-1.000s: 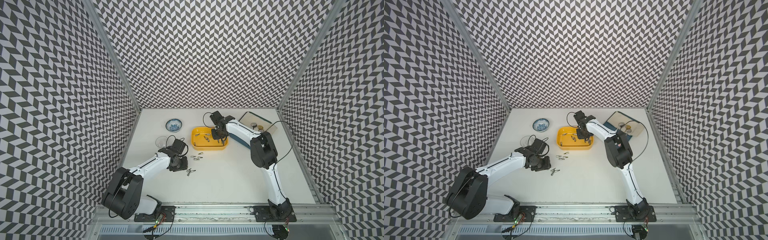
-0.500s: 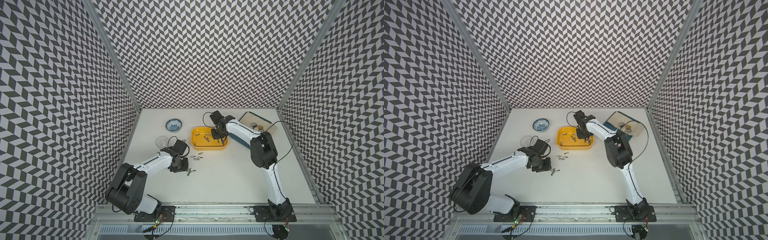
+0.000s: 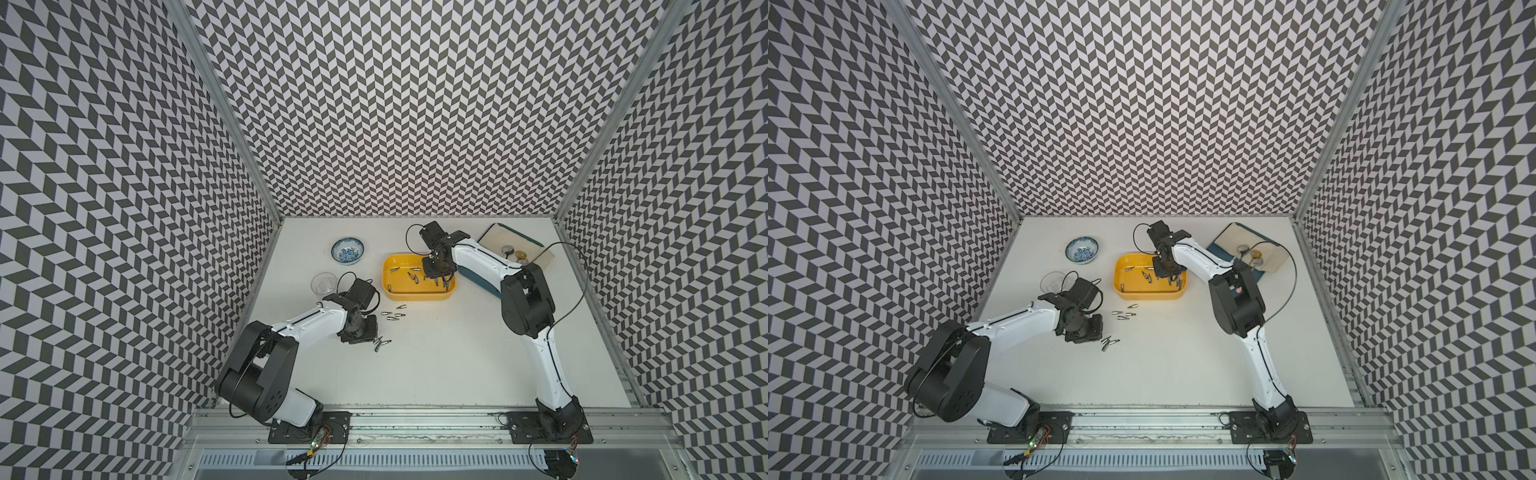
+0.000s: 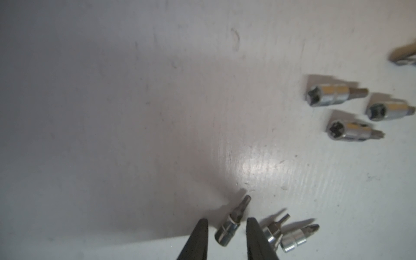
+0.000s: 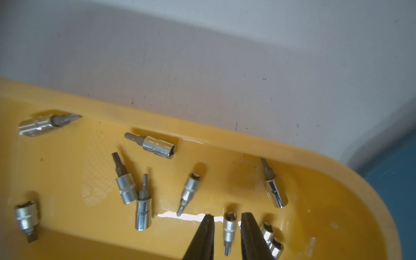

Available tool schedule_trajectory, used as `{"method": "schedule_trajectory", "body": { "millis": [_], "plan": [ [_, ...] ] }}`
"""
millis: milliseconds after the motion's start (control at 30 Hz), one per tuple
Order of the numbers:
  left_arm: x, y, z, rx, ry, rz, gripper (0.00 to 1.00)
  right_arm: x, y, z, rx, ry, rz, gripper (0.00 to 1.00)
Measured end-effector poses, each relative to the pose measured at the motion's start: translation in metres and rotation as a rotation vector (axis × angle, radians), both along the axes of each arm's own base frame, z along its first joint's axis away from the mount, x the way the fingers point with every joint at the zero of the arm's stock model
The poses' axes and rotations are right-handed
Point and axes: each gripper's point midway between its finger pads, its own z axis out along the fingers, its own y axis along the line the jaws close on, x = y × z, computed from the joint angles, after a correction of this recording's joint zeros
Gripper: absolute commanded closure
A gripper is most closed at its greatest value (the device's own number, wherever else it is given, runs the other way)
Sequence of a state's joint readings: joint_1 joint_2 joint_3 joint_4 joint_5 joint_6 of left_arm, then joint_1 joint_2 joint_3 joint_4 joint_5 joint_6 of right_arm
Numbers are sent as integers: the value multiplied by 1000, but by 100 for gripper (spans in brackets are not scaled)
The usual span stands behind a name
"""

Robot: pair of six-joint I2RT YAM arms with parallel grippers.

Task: Put the bit on the desktop into the storage box
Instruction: Pick up the screwdriver bit from the center of the board.

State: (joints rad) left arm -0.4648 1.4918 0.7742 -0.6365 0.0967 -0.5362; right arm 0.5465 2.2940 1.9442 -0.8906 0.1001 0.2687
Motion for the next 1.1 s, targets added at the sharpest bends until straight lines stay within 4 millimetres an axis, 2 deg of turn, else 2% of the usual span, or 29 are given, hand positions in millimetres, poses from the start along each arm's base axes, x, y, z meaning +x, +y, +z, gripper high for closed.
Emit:
{"method": "schedule_trajectory", "body": {
  "millis": [533, 867, 1100],
  "plan": [
    [2, 0, -1, 9, 1, -6, 85, -1, -1, 2, -1, 0, 0, 74],
    [3, -1, -2, 10, 1, -11, 99, -8, -4, 33, 23, -36, 1, 71],
    [5, -1, -1, 10, -1, -15, 100, -17, -4, 48, 35, -52, 5, 66]
  ]
}}
